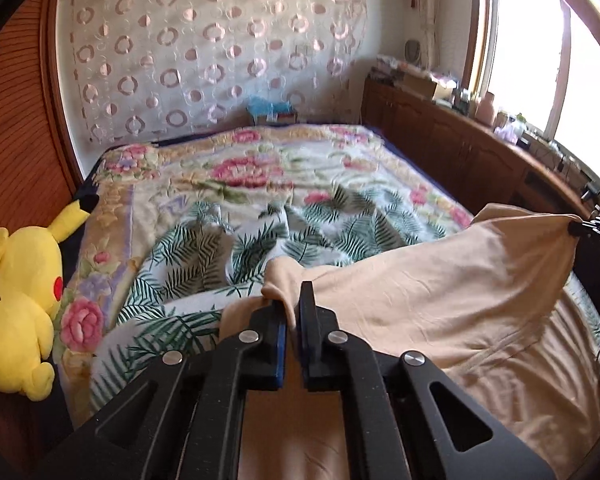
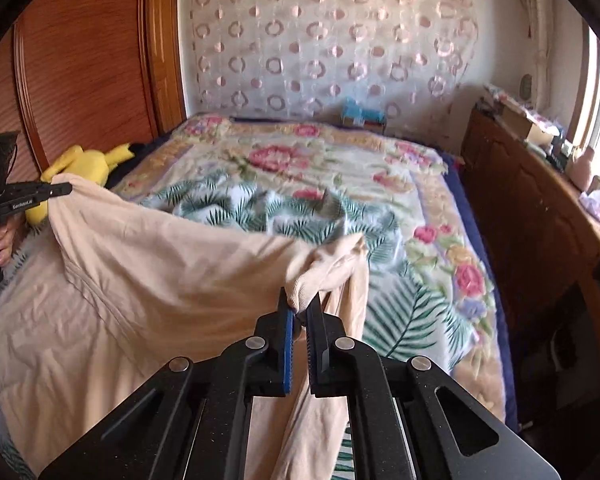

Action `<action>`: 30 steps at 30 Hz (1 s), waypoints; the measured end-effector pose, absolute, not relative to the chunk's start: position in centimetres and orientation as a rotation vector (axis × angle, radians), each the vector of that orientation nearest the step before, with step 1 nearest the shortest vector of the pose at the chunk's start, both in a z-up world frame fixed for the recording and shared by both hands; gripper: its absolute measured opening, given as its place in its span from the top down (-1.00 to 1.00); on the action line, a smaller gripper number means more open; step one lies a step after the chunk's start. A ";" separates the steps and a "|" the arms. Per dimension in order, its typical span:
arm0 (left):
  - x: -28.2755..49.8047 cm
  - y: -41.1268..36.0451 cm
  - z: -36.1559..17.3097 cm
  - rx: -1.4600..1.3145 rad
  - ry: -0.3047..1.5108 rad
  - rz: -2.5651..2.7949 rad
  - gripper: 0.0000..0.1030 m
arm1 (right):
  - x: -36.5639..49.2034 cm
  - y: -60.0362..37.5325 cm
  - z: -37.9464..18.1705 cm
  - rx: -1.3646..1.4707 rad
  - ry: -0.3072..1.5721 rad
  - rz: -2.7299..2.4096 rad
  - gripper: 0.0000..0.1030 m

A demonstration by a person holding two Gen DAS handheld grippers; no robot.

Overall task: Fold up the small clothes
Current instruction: 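Lower the held shirt onto the bed with both grippers, laying it flat, then open both grippers and release the shirt onto the bed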

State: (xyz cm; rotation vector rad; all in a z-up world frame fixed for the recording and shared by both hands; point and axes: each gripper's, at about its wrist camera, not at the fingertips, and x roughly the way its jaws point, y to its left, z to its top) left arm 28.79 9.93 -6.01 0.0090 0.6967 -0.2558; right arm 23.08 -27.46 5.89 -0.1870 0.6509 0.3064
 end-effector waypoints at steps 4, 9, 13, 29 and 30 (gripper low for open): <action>26.7 10.5 -4.1 -0.007 0.658 -0.245 0.89 | 20.9 -28.0 7.3 -0.175 0.599 0.295 0.90; 22.8 11.7 -1.9 -0.027 0.612 -0.234 0.89 | 16.9 -28.6 7.9 -0.162 0.554 0.299 0.90; 19.3 12.2 -1.2 -0.019 0.589 -0.229 0.89 | 13.4 -29.0 8.0 -0.162 0.530 0.311 0.90; 6.8 13.3 -1.8 0.012 0.578 -0.211 0.89 | 1.7 -32.0 5.6 -0.092 0.551 0.329 0.90; 6.2 13.3 -2.1 0.010 0.580 -0.214 0.89 | 1.0 -32.0 5.5 -0.094 0.556 0.326 0.90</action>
